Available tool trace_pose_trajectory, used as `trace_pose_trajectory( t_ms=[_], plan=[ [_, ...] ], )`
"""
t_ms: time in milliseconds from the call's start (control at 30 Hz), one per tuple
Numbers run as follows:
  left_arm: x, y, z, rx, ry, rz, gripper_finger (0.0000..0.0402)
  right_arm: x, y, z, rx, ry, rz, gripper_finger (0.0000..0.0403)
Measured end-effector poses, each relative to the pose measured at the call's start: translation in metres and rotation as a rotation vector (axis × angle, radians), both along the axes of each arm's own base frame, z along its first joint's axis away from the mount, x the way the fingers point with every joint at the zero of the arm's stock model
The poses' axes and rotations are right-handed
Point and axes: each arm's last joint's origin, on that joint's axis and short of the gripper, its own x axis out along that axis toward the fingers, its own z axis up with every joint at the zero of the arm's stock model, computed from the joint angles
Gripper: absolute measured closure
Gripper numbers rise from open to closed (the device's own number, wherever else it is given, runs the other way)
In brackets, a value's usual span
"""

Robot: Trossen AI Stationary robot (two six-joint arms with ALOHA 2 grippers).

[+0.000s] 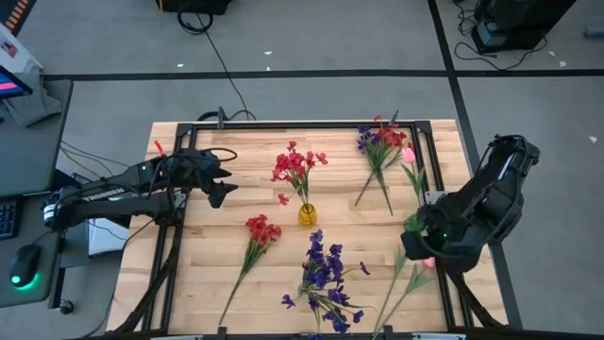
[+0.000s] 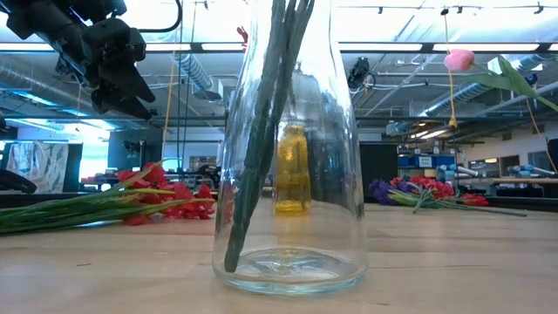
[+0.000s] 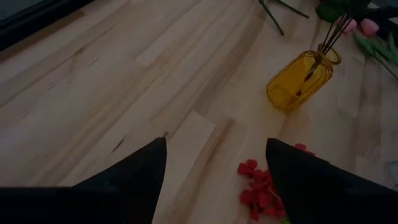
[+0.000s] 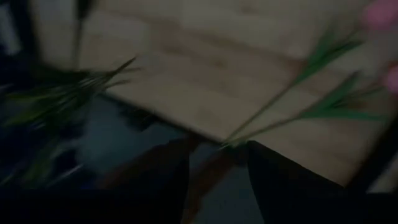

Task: Sort flowers into vase by color
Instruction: Put the bottom left pink tulip into the green vase

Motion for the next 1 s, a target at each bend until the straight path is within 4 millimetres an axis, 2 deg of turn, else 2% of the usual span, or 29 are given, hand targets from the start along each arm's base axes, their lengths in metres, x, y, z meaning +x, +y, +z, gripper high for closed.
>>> trace_pose_trajectory(
  t_ms=[233, 467, 667, 833, 1000],
  plan=[
    [0.000, 0.000, 0.000, -0.009, -0.003, -0.007, 0.0122, 0.008, 0.010, -0.023, -0.166, 0.185, 0.012, 0.0233],
    [0.000, 0.000, 0.000, -0.009, -0.003, -0.007, 0.0122, 0.024, 0.031, -0.050, -0.260, 0.329, 0.018, 0.0233],
    [0.000, -0.001, 0.000, -0.035, -0.011, 0.002, 0.0122, 0.041, 0.052, -0.079, -0.217, 0.515, -0.036, 0.0233],
    [0.000, -0.001, 0.000, -0.062, -0.020, -0.019, 0.0122, 0.058, 0.068, -0.097, -0.157, 0.503, -0.042, 0.0233],
    [0.000, -0.002, 0.000, -0.075, -0.023, -0.017, 0.0122, 0.075, 0.075, -0.114, -0.139, 0.520, -0.081, 0.0233]
  ],
)
